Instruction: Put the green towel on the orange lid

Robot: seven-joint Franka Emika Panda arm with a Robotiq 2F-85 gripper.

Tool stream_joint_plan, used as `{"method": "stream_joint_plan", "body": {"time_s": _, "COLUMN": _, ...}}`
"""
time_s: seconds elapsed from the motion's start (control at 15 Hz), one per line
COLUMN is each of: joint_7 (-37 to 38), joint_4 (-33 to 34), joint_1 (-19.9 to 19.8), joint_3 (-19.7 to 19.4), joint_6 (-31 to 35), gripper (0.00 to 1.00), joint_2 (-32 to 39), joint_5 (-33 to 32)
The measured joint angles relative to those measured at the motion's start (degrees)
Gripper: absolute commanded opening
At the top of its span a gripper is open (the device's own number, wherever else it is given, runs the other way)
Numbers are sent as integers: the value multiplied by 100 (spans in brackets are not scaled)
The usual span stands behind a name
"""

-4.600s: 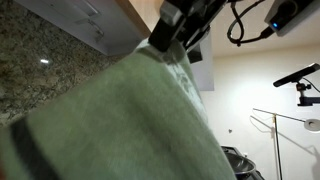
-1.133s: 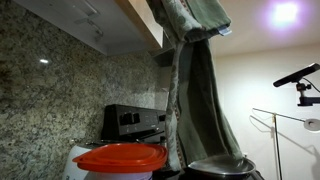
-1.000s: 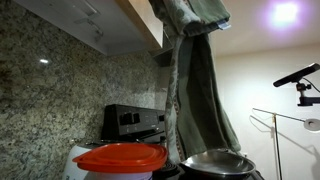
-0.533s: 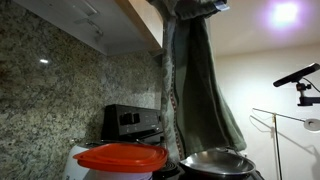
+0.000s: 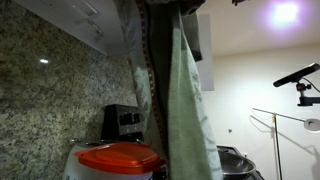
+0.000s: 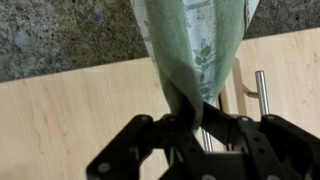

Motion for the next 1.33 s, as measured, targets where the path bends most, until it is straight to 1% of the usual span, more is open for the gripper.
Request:
{"method": "stream_joint_plan", "body": {"time_s": 0.13, "joint_7": 0, "joint_4": 16, "joint_1": 195, "joint_3": -227, "joint_6": 20, "gripper": 11, "joint_2": 29, "joint_5": -7}}
{"method": "stream_joint_plan", "body": {"time_s": 0.33, "joint_7": 0, "joint_4": 27, "joint_1": 210, "joint_3": -246, "joint_6": 22, "gripper": 11, "joint_2": 28, "joint_5": -9}}
{"method": "stream_joint_plan", "body": {"time_s": 0.4, "joint_7": 0, "joint_4": 30, "joint_1": 212, "joint_3": -247, "joint_6": 22, "gripper": 3, "joint_2": 28, "joint_5": -9}}
{"method": "stream_joint_plan", "body": {"time_s": 0.6, "joint_7": 0, "joint_4": 3, "joint_1": 214, "joint_3": -273, "joint_6": 21, "gripper": 3, "joint_2": 43, "joint_5": -9}}
{"method": "stream_joint_plan", "body": {"time_s": 0.73, "joint_7": 0, "joint_4": -29, "joint_1": 215, "joint_3": -359, "joint_6": 18, "gripper": 3, "joint_2": 144, "joint_5": -8}}
{"method": "stream_joint_plan", "body": {"time_s": 1.0, "joint_7": 0, "joint_4": -18, "joint_1": 220, "joint_3": -540, "joint_6": 19, "gripper": 3, "joint_2": 518, "joint_5": -9}}
{"method": "stream_joint_plan", "body": {"time_s": 1.33, "joint_7": 0, "joint_4": 53, "joint_1": 166, "joint_3": -591, "joint_6": 22, "gripper": 3, "joint_2": 973, "joint_5": -9}}
